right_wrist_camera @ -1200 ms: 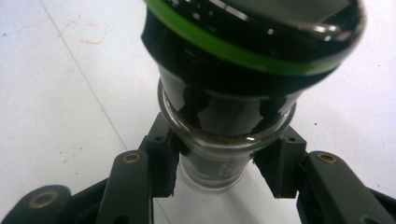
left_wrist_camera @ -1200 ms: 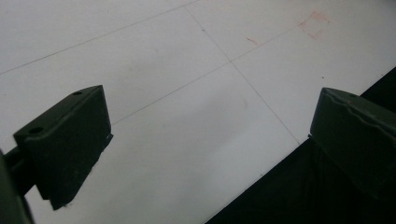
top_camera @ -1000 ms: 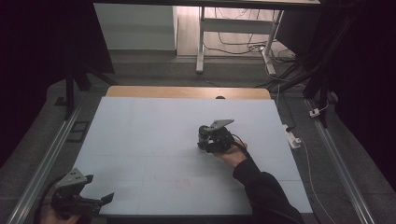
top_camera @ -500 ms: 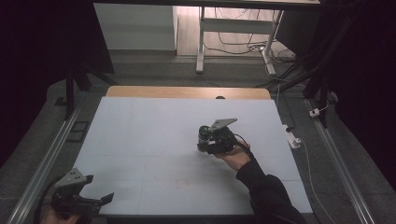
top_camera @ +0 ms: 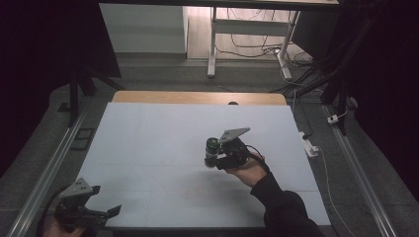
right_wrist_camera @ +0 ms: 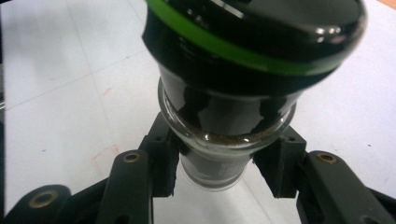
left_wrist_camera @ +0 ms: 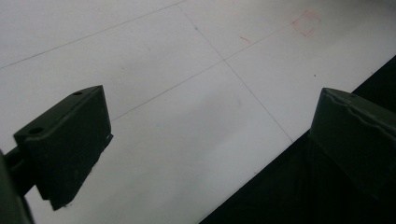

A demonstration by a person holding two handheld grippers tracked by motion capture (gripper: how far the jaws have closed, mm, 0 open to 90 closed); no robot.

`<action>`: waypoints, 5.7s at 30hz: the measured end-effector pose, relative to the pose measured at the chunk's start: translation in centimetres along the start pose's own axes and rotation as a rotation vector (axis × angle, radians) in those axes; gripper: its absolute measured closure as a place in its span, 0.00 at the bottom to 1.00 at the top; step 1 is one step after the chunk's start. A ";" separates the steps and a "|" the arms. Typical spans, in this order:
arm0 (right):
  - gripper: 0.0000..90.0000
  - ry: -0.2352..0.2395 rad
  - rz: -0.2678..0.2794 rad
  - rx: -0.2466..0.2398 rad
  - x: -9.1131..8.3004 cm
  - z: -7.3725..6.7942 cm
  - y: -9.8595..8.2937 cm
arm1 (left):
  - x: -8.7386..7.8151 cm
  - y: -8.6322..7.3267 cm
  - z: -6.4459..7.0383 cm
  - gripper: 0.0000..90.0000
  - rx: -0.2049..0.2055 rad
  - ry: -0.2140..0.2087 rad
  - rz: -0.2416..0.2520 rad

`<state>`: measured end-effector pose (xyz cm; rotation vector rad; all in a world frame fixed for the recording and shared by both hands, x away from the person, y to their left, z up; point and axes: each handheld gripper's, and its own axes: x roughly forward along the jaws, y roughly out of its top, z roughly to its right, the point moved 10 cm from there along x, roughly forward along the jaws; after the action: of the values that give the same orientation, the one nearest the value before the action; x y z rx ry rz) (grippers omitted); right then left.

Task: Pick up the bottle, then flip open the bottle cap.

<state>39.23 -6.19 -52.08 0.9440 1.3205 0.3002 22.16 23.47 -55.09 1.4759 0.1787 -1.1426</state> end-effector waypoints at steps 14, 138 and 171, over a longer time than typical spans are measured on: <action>0.59 0.045 -0.009 -0.046 0.0 -2.5 0.4 | 0.0 0.0 0.0 0.00 -0.004 -0.010 -0.003; 0.59 0.045 -0.065 -0.117 1.5 -4.4 1.0 | 8.2 18.4 11.8 0.99 0.408 -0.354 0.112; 0.59 0.078 -0.072 -0.153 1.7 -5.5 0.9 | 7.8 21.3 11.2 0.99 0.393 -0.321 0.157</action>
<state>34.95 -2.26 -52.33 0.7615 1.3789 0.3801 34.60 4.33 -44.18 1.5853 -0.3981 -1.3156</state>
